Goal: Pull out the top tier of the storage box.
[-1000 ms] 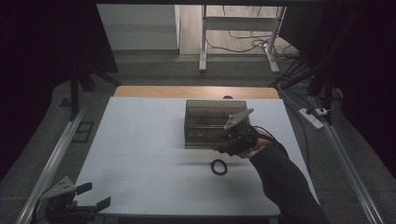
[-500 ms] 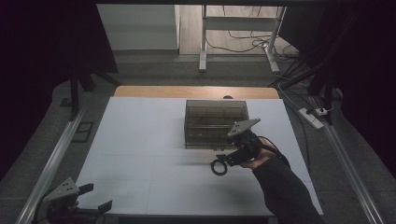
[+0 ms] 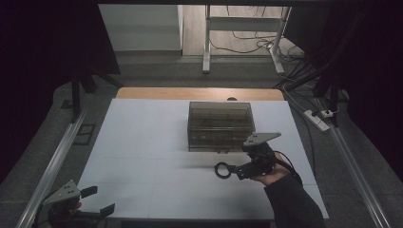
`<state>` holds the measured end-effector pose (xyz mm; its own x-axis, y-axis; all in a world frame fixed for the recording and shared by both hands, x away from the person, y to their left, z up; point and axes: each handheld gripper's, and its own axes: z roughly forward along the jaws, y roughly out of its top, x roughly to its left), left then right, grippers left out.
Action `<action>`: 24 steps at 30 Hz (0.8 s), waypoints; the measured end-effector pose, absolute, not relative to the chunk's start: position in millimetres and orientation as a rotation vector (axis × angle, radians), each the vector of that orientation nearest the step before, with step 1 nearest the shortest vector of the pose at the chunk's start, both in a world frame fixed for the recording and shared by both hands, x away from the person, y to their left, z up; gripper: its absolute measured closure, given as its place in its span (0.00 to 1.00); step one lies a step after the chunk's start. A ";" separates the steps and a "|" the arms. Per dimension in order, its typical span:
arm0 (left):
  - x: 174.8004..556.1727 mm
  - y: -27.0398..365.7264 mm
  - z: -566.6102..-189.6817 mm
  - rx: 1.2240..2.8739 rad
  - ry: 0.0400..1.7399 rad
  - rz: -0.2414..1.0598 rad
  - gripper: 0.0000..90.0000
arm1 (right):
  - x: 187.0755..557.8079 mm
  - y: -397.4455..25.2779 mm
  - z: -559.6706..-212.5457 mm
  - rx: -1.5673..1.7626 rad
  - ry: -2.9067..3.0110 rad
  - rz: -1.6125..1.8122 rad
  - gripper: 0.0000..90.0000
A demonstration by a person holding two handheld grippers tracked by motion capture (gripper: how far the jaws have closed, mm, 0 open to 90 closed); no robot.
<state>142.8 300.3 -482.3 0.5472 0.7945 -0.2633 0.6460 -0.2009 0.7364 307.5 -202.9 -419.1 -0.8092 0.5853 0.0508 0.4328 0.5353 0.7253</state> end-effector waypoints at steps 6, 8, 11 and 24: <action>143.5 302.9 -482.8 1.901 1.163 0.195 0.04 | 293.8 -218.4 -424.4 0.942 2.510 1.172 0.02; 143.9 302.7 -483.0 1.901 1.166 0.193 0.03 | 289.2 -222.4 -425.2 0.952 2.495 1.169 0.01; 144.6 302.9 -483.3 1.899 1.174 0.188 0.01 | 281.8 -228.3 -427.2 0.961 2.476 1.162 0.00; 144.3 306.3 -484.2 1.871 1.187 0.173 0.00 | 254.5 -252.0 -436.2 1.033 2.383 1.184 0.00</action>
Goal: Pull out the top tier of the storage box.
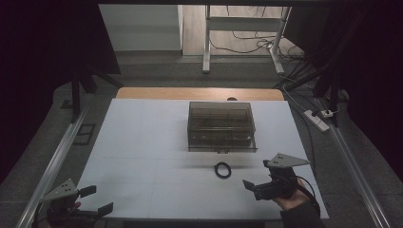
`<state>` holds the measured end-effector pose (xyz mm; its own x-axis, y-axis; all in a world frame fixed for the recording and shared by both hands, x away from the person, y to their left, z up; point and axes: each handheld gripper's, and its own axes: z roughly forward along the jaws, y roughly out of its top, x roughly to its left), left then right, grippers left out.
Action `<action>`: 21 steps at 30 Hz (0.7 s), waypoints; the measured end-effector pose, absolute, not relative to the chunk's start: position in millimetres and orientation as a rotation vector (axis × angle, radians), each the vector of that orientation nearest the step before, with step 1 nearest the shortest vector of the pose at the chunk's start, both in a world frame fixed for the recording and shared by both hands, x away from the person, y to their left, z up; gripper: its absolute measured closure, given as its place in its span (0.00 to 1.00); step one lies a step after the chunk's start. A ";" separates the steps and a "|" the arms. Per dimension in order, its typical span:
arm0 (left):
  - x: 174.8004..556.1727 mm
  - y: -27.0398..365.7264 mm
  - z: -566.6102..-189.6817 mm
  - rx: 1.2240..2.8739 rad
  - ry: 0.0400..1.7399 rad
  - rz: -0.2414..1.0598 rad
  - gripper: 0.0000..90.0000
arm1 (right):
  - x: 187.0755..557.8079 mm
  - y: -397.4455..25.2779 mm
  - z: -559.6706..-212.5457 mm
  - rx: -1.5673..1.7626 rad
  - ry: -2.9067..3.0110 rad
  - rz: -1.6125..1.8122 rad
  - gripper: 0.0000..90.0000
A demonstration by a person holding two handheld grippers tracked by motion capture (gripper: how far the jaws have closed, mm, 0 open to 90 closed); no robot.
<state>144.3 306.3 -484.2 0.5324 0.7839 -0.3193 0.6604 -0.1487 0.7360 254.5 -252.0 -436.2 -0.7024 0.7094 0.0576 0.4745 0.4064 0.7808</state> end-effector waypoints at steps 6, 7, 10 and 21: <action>142.3 307.2 -484.3 1.867 1.189 0.172 0.00 | 244.3 -263.2 -438.5 1.078 2.321 1.199 0.00; 141.9 307.4 -484.3 1.866 1.189 0.172 0.00 | 243.0 -265.1 -439.4 1.084 2.314 1.203 0.00; 141.2 307.7 -484.2 1.862 1.187 0.171 0.00 | 239.5 -270.3 -442.3 1.098 2.299 1.191 0.00; 141.6 308.2 -484.3 1.856 1.186 0.168 0.00 | 233.4 -282.9 -449.9 1.166 2.245 1.113 0.00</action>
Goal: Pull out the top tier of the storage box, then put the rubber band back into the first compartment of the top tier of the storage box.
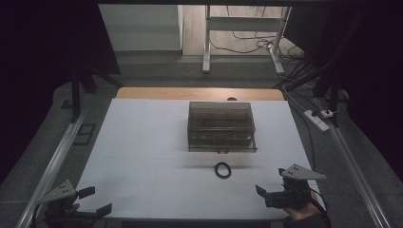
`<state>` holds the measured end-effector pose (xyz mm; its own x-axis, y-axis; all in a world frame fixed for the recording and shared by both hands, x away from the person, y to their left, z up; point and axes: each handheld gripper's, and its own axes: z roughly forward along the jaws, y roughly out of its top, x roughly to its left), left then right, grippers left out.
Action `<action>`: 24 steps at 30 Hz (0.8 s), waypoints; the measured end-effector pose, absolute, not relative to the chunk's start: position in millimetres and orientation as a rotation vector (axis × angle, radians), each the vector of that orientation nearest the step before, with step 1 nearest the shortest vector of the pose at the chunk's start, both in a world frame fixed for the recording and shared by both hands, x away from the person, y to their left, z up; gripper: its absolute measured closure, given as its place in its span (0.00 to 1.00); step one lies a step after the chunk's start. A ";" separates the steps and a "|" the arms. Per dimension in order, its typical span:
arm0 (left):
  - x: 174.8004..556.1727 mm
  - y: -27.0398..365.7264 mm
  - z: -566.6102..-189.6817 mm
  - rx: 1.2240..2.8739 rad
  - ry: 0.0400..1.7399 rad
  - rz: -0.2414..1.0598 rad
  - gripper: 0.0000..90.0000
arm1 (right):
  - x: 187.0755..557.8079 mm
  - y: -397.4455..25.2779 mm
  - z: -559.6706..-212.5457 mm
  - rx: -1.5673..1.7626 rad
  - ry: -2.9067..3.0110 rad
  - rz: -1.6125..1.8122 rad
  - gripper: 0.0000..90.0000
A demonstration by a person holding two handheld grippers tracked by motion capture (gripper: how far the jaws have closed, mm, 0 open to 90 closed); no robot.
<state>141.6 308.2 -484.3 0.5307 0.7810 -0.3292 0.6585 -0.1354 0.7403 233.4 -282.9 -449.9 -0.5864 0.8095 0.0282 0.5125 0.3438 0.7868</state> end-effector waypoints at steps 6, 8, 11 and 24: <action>142.2 308.3 -484.4 1.855 1.186 0.167 0.00 | 231.9 -285.7 -453.1 1.211 2.251 1.066 0.00; 142.2 308.3 -484.4 1.855 1.187 0.167 0.00 | 230.9 -286.8 -453.1 1.220 2.246 1.057 0.00; 142.4 308.2 -484.4 1.854 1.188 0.166 0.00 | 230.2 -288.8 -453.3 1.248 2.239 1.051 0.00; 143.5 308.7 -484.8 1.853 1.182 0.159 0.00 | 230.2 -287.2 -453.7 1.243 2.250 1.038 0.00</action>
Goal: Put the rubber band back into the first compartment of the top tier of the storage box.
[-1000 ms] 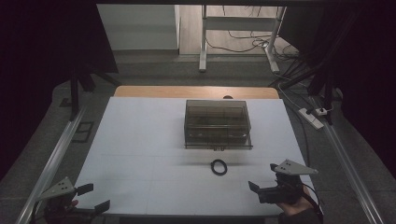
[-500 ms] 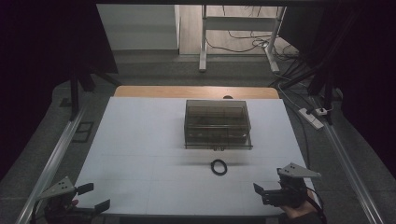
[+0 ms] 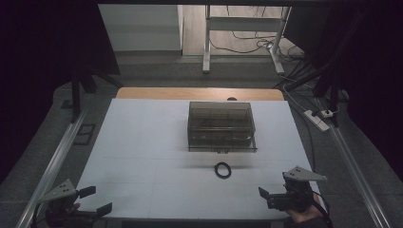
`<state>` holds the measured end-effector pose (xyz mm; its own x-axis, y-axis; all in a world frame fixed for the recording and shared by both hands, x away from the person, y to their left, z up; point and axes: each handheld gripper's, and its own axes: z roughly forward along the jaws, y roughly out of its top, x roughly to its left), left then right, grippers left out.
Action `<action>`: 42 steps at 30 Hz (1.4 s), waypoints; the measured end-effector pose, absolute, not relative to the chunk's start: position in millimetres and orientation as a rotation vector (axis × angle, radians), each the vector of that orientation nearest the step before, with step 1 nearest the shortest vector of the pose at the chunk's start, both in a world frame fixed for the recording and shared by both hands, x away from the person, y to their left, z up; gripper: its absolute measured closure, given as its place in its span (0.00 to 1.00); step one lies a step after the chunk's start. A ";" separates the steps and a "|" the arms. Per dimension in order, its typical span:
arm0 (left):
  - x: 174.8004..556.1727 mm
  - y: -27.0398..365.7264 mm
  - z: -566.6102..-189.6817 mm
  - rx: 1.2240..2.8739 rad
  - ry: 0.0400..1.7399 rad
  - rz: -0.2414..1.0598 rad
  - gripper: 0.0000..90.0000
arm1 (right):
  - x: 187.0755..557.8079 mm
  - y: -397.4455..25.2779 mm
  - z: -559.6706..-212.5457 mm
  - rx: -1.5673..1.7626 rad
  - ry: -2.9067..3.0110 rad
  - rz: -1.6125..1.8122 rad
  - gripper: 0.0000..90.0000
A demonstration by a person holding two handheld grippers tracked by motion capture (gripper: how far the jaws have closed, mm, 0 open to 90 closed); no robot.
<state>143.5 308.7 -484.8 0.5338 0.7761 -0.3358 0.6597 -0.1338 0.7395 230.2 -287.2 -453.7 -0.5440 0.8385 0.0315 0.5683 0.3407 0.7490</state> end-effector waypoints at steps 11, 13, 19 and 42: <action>144.0 308.6 -484.8 1.856 1.182 0.155 0.00 | 229.8 -286.0 -453.3 1.225 2.256 1.032 0.00; 144.0 308.7 -484.9 1.855 1.181 0.154 0.00 | 229.6 -285.3 -453.0 1.225 2.260 1.028 0.00; 144.2 308.8 -485.0 1.854 1.185 0.152 0.01 | 229.1 -281.1 -452.1 1.210 2.276 1.018 0.00; 144.8 309.0 -485.2 1.851 1.195 0.149 0.01 | 231.6 -255.5 -449.3 1.132 2.350 1.052 0.00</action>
